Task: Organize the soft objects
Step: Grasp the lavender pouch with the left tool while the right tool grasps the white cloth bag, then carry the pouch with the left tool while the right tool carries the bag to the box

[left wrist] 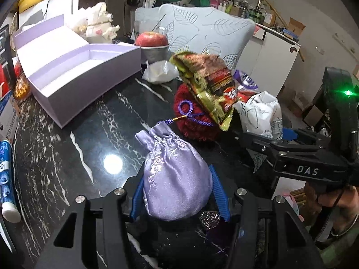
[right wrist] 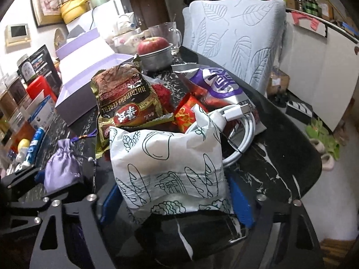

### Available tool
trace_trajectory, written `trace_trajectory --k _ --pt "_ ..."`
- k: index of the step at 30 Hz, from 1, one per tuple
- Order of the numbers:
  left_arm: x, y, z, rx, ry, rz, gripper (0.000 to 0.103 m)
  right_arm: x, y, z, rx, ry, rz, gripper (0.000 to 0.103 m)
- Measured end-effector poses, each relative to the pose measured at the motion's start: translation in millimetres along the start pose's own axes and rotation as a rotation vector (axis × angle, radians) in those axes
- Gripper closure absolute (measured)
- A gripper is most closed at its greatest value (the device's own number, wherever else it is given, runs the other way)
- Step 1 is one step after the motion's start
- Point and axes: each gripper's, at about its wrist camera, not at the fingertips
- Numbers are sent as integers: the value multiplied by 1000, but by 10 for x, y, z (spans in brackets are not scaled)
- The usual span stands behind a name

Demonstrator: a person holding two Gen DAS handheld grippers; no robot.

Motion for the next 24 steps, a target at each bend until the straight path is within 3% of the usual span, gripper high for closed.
trace_trajectory --k 1,5,12,24 --pt "18 5 -3 0 -3 -3 52 23 -14 -11 -4 15 -2 29" --pt "143 26 -45 -15 -5 -42 53 78 -70 13 -5 53 0 33" --pt "424 96 -87 -18 -27 -117 53 184 -207 70 -13 107 6 34" --pt "899 95 -85 -37 3 -223 53 447 -312 268 14 154 -24 34"
Point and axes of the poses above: each gripper's, at about its wrist camera, not at the fingertips, and x roughly against the way its jaws point, z to its left, y to its top, and after that the axes turned 8 degrees about y, right-handed
